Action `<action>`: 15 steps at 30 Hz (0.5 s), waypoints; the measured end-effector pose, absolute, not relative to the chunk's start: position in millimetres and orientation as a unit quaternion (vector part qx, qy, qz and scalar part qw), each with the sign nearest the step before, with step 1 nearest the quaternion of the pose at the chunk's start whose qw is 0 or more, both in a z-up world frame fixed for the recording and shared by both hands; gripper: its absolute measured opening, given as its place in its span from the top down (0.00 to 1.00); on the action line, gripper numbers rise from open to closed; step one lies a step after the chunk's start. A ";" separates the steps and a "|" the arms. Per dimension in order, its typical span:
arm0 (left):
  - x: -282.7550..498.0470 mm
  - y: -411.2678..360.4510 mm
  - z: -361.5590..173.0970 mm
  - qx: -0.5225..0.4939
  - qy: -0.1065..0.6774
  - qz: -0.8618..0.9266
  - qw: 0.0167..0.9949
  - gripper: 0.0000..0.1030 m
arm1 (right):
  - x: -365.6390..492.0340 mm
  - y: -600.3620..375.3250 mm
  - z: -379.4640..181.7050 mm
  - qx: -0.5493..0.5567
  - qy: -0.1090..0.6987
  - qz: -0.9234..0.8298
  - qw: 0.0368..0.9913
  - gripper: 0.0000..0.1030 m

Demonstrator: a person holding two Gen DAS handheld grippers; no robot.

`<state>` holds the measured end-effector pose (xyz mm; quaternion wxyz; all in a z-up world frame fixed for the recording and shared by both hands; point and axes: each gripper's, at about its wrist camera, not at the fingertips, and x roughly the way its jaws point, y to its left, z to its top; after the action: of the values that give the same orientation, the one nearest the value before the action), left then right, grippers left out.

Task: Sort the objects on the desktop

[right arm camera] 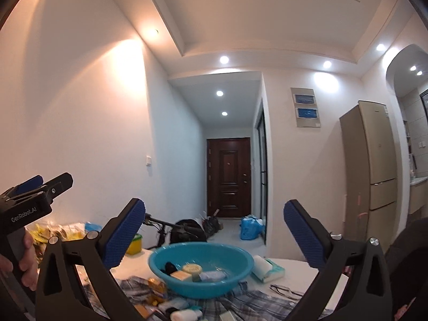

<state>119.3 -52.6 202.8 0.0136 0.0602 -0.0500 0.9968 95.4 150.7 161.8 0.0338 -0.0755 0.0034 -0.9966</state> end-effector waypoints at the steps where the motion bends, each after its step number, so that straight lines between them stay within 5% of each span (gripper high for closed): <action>1: 115.8 -50.8 192.9 0.049 -0.048 0.998 0.016 0.00 | 94.4 150.7 153.7 -0.067 0.006 -0.997 0.027 0.00; 7: 97.5 -24.8 147.4 0.008 0.005 0.999 0.037 0.00 | 71.8 164.8 106.2 -0.006 -0.024 -0.999 0.033 0.00; 15: 73.7 -23.5 87.1 -0.039 -0.042 0.996 0.062 0.00 | 51.2 172.8 51.1 0.036 -0.009 -0.999 0.004 0.00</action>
<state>73.7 -23.5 87.1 0.0616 -0.0394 -0.0416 0.9965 51.2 172.8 51.1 0.0040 0.0356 -0.0090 -0.9993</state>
